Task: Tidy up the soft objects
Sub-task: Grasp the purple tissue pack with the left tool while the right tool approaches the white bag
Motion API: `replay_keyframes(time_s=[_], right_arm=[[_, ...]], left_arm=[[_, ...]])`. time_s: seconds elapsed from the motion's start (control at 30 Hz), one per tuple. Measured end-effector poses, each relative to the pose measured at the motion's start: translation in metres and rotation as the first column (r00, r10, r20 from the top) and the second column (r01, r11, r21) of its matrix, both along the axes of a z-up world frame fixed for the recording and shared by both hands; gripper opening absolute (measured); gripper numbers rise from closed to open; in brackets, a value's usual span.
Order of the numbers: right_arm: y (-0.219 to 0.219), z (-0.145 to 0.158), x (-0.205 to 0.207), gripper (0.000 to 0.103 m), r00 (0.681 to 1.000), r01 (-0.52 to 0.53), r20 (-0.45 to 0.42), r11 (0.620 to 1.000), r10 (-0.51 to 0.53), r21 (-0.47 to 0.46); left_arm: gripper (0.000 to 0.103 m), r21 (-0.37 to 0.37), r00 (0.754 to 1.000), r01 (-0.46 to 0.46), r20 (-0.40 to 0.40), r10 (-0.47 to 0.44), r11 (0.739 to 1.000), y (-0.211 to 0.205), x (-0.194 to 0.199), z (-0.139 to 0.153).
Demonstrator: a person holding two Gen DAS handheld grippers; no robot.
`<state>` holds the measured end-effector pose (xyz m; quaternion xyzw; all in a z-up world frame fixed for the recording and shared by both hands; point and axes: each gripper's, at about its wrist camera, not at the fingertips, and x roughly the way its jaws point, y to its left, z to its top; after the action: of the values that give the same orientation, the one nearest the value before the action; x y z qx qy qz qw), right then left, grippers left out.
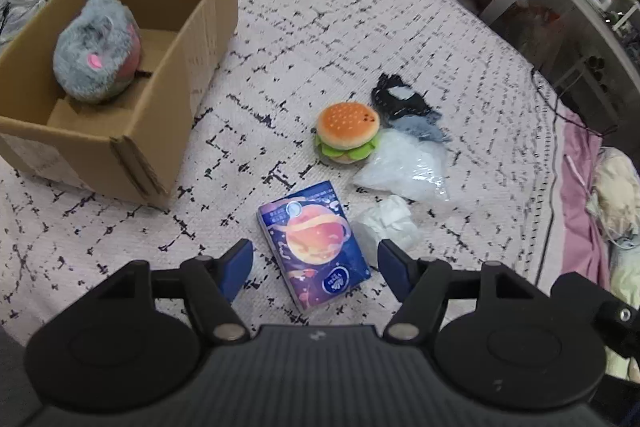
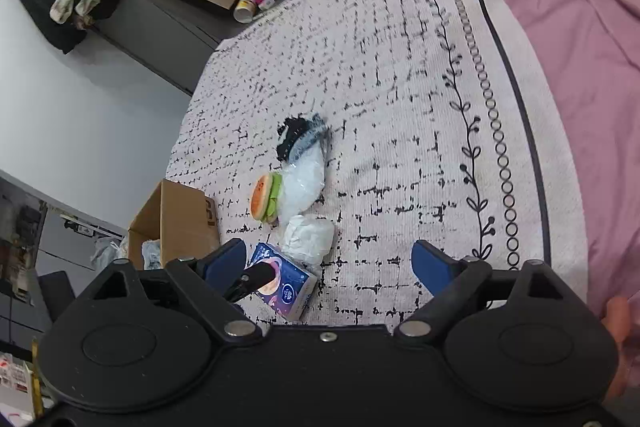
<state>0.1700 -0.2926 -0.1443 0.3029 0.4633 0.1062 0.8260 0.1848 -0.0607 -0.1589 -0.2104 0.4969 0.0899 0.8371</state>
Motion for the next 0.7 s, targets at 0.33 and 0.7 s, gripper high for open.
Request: replay_keyframes(time_s=[0.33,0.7], right_arm=[[0.004,-0.028,0.019,0.080,0.996,0.017,-0.087,0.997,-0.010,0.081],[0.023,-0.056,0.041,0.070,0.987,0.055,-0.155,0.990,-0.035,0.127]], left_arm=[[0.068,0.001,0.997,-0.054,-0.053,0.054,0.999,0.004,0.021,-0.026],[0.058,-0.024,0.991,-0.123,-0.050,0.122,0.992,0.015,0.032,-0.031]])
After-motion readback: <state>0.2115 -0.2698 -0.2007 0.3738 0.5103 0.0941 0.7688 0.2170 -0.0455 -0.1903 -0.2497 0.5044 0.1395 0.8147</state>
